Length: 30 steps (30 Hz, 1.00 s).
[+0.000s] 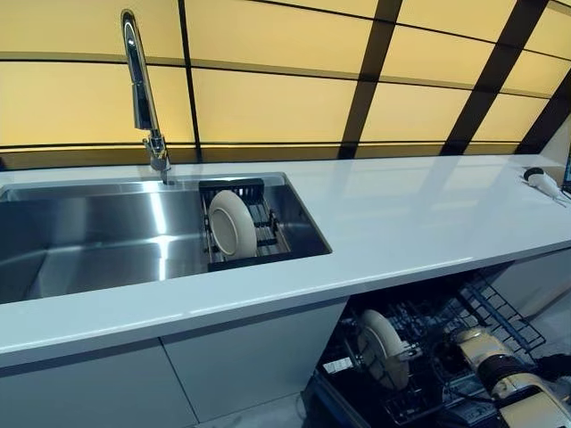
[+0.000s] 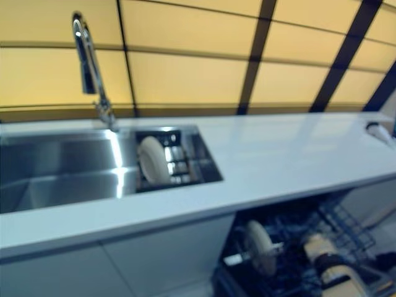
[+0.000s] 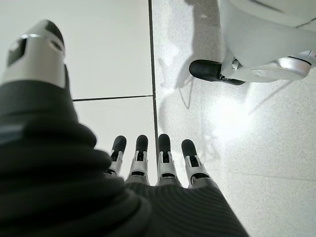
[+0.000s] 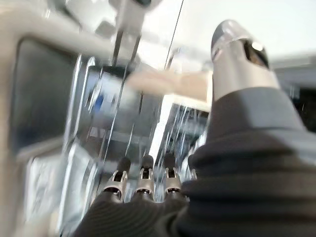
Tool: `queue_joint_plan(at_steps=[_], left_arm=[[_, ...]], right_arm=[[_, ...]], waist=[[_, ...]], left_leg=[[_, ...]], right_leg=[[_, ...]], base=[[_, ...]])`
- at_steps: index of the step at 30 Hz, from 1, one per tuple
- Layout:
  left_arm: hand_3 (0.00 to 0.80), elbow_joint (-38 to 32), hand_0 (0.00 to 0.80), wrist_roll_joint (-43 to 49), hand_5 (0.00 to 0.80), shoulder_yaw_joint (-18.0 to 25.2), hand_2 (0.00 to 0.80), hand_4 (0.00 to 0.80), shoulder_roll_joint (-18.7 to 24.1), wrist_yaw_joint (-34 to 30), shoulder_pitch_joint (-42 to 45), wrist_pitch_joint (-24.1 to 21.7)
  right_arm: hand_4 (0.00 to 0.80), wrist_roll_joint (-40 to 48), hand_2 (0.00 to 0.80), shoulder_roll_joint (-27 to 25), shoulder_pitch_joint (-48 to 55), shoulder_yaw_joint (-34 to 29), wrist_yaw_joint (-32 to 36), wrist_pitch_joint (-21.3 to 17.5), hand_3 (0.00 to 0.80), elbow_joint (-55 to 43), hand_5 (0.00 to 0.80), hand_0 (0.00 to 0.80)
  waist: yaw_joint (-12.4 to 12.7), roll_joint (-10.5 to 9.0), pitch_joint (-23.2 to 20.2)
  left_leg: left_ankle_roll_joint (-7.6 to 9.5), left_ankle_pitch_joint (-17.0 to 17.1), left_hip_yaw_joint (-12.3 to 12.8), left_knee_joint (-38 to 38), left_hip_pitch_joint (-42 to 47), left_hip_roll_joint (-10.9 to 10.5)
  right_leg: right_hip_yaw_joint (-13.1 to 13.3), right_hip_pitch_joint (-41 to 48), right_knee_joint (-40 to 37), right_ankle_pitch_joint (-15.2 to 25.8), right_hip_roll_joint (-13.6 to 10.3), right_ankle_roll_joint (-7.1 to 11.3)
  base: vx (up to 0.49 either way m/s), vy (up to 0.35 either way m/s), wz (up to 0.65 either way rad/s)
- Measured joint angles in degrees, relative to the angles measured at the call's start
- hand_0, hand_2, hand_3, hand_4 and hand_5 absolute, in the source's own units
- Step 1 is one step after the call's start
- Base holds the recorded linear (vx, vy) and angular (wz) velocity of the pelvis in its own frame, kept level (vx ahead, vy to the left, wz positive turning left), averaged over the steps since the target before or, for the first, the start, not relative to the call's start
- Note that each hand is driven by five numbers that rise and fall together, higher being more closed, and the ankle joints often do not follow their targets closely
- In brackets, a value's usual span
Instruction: Take plates into dishwasher
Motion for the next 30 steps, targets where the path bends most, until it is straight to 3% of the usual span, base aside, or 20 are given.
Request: queue_joint_plan(at_steps=[8, 16, 23, 30], left_arm=[[0.0, -0.1, 0.0, -0.5, 0.0, 0.1, 0.0, 0.0, 1.5, 0.1, 0.1, 0.0], [0.0, 0.2, 0.0, -1.1, 0.0, 0.0, 0.0, 0.0, 1.8, 0.1, 0.0, -1.3], [0.0, 1.2, 0.0, -2.5, 0.0, -0.9, 0.0, 0.0, 1.7, 0.2, 0.0, -2.8], [0.0, 1.2, 0.0, -3.4, 0.0, -2.3, 0.0, 0.0, 0.9, 0.5, 0.1, -3.6]], right_arm=[[0.0, 0.6, 0.0, -9.1, -1.0, -4.0, -2.8, 0.4, 0.0, -2.7, 0.0, 0.0], [0.0, 1.2, 0.0, -17.9, -2.3, -6.5, -9.6, 1.3, 0.0, 0.4, 0.0, 0.0], [0.0, 4.6, 0.0, -18.5, -5.8, -8.8, -21.9, 2.0, 0.0, 1.9, 0.0, 0.0], [0.0, 10.1, 0.0, -19.0, -12.2, -8.8, -34.7, 1.2, 0.0, -1.0, 0.0, 0.0]], waist=[[-2.9, -2.04, 0.3], [-3.5, -2.82, 0.9], [-4.4, -2.65, 1.0], [-4.4, -0.85, 1.9]], left_leg=[[-0.06, -0.1, 0.8, -0.2, 0.0, 0.3], [0.1, -0.4, 1.9, -0.3, 0.0, 0.6], [0.01, -0.4, 2.1, -0.1, -0.1, 0.6], [-0.18, -0.2, 1.8, 0.0, -0.3, 0.4]], right_leg=[[0.8, -0.6, 0.0, 0.0, 0.0, -0.05], [2.1, -1.0, 0.0, 0.3, 0.0, -0.09], [2.3, -1.3, -0.1, 0.3, 0.1, -0.1], [2.0, -1.2, 0.0, 0.3, 0.1, -0.08]], base=[[-0.011, 0.003, -0.05], [-0.017, 0.012, -0.07], [-0.007, 0.004, 0.0], [-0.02, 0.016, 0.02]])
